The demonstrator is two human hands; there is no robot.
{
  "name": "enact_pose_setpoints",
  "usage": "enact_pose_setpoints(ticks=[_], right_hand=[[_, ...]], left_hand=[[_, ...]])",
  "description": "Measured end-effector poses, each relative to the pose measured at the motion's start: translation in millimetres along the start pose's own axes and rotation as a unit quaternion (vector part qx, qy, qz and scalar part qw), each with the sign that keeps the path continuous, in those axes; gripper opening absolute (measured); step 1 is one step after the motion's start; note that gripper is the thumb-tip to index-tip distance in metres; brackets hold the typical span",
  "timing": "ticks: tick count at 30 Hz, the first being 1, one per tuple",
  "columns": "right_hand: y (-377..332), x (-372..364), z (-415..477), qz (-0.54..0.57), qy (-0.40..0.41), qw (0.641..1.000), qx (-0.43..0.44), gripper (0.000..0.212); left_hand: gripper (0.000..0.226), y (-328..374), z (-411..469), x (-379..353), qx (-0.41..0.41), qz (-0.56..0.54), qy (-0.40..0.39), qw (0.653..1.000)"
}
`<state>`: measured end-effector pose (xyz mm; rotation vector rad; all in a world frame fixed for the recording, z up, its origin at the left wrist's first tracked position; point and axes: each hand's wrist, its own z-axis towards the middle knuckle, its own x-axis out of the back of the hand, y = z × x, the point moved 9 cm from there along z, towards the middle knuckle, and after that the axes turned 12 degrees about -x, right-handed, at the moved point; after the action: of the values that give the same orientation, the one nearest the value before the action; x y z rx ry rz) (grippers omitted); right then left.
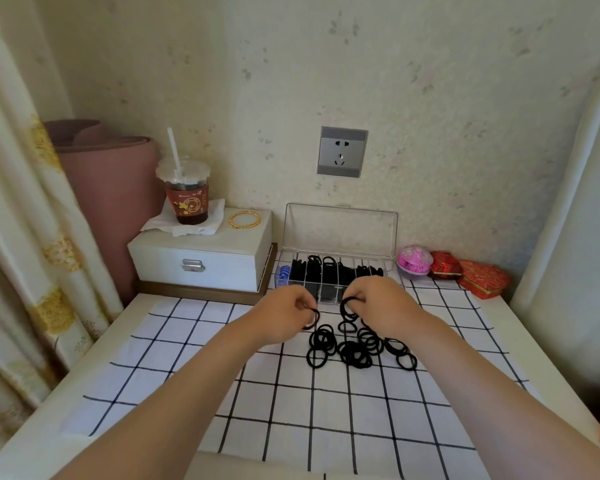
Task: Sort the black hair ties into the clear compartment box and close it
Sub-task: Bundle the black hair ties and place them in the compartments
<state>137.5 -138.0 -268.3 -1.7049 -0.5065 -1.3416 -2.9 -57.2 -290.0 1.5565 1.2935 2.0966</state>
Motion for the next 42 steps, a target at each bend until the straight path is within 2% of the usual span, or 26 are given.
enact_pose_setpoints(ticks=[3, 8, 10, 13, 17, 21, 24, 27, 33, 36, 39, 42], right_hand=[[-2.3, 8.2, -2.0, 0.072, -0.003, 0.997, -0.003, 0.013], [-2.0, 0.1, -5.7, 0.087, -0.031, 0.996, -0.006, 0.013], [-0.6, -7.5, -7.1, 0.034, -0.046, 0.998, -0.003, 0.019], [-1.9, -21.6, -9.8, -0.105, -0.05, 0.993, 0.024, 0.031], [-6.4, -30.6, -8.3, -0.152, -0.049, 0.987, 0.018, 0.023], [-7.3, -30.6, -4.7, -0.105, -0.062, 0.993, 0.004, 0.012], [-7.4, -19.9, -3.3, -0.007, -0.055, 0.998, -0.003, 0.005], [-0.9, -8.2, -1.1, 0.093, -0.051, 0.994, -0.03, 0.011], [2.3, -4.1, -1.8, 0.102, -0.074, 0.992, -0.031, 0.022], [-1.4, -1.1, -3.2, 0.094, -0.074, 0.992, -0.023, 0.027], [-2.4, 1.1, -7.2, 0.134, -0.086, 0.987, -0.037, 0.037], [-2.2, -5.9, -14.5, 0.147, -0.146, 0.977, -0.048, 0.032]], left_hand=[[0.007, 7.5, -1.8, -17.6, -0.014, -0.002, -0.031, 0.999], [0.025, 10.2, 0.2, -24.6, -0.031, 0.121, -0.024, 0.992], [0.032, 9.0, 1.7, -24.7, -0.03, 0.16, -0.032, 0.986], [0.036, 9.5, 3.1, -26.9, -0.03, 0.198, -0.057, 0.978], [0.041, 5.5, 2.4, -29.7, -0.022, 0.176, -0.068, 0.982], [0.034, 3.3, 4.3, -28.2, -0.016, 0.161, -0.066, 0.985], [0.018, -2.9, 5.7, -19.3, 0.004, 0.131, -0.05, 0.99], [0.009, -7.5, 7.0, -8.0, 0.006, 0.072, -0.026, 0.997], [0.028, -2.1, 1.6, -3.5, 0.014, -0.048, -0.023, 0.998], [0.03, 2.8, 0.2, -3.7, 0.009, -0.023, -0.027, 0.999], [0.026, 6.6, -1.4, -5.9, -0.005, 0.027, -0.045, 0.999], [0.019, 6.1, -1.7, -7.5, -0.013, 0.075, -0.061, 0.995]])
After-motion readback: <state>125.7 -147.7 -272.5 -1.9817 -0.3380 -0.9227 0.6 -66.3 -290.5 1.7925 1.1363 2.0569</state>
